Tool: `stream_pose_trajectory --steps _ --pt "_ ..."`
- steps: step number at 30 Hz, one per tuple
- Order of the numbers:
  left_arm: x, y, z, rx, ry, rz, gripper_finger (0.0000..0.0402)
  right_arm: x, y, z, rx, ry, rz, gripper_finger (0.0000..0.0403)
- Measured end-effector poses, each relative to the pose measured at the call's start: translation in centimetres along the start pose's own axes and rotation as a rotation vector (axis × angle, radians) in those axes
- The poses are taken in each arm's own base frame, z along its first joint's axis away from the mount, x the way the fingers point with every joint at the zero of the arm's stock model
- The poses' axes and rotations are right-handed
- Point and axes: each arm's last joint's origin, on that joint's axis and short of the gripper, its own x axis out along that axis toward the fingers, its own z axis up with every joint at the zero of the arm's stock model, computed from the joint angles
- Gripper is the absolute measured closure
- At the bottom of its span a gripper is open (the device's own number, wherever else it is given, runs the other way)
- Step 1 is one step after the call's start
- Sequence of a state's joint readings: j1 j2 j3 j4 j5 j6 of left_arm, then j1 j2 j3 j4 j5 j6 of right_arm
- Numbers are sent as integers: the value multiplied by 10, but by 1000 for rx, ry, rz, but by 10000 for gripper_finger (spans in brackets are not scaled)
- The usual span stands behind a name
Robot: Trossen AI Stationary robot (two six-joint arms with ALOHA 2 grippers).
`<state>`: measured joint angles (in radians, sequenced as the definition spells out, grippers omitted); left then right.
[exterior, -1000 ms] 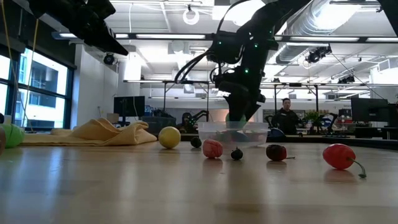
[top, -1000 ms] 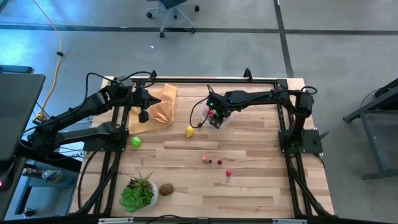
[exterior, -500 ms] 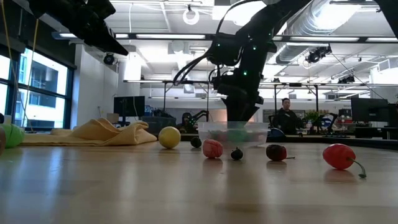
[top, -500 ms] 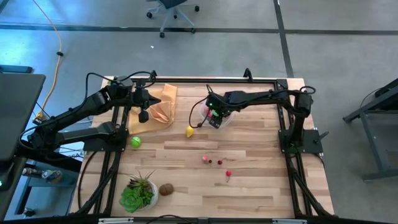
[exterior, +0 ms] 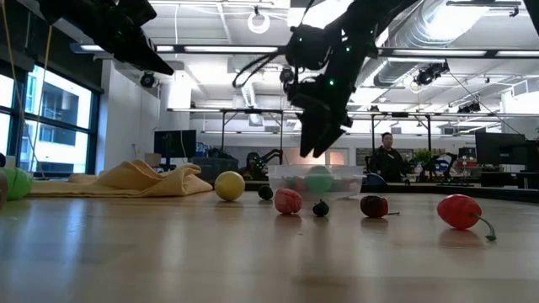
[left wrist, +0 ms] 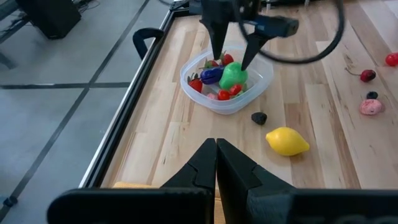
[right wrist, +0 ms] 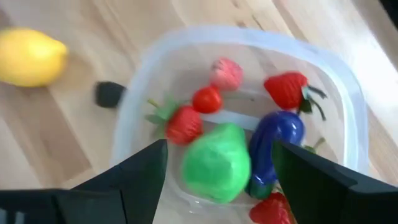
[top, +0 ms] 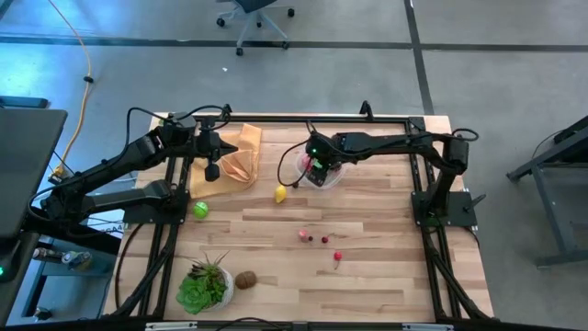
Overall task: Pick and placing Produce into tupperware
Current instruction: Put the blackberry into the transparent container
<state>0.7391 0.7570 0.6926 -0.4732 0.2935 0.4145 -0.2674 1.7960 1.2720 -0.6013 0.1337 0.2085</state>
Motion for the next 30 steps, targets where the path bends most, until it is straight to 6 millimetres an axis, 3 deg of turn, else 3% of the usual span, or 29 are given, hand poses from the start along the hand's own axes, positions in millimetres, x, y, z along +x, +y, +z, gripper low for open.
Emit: stream_pose_trajectory --steps 9,15,30 --pt "0 0 0 0 -1 0 399 -26 46 5 -253 -199 85 127" --pt "0 0 0 0 0 1 399 -15 76 -1 -435 -243 45 129" --pt "0 0 0 0 -1 0 399 21 84 -3 -646 -229 81 164"
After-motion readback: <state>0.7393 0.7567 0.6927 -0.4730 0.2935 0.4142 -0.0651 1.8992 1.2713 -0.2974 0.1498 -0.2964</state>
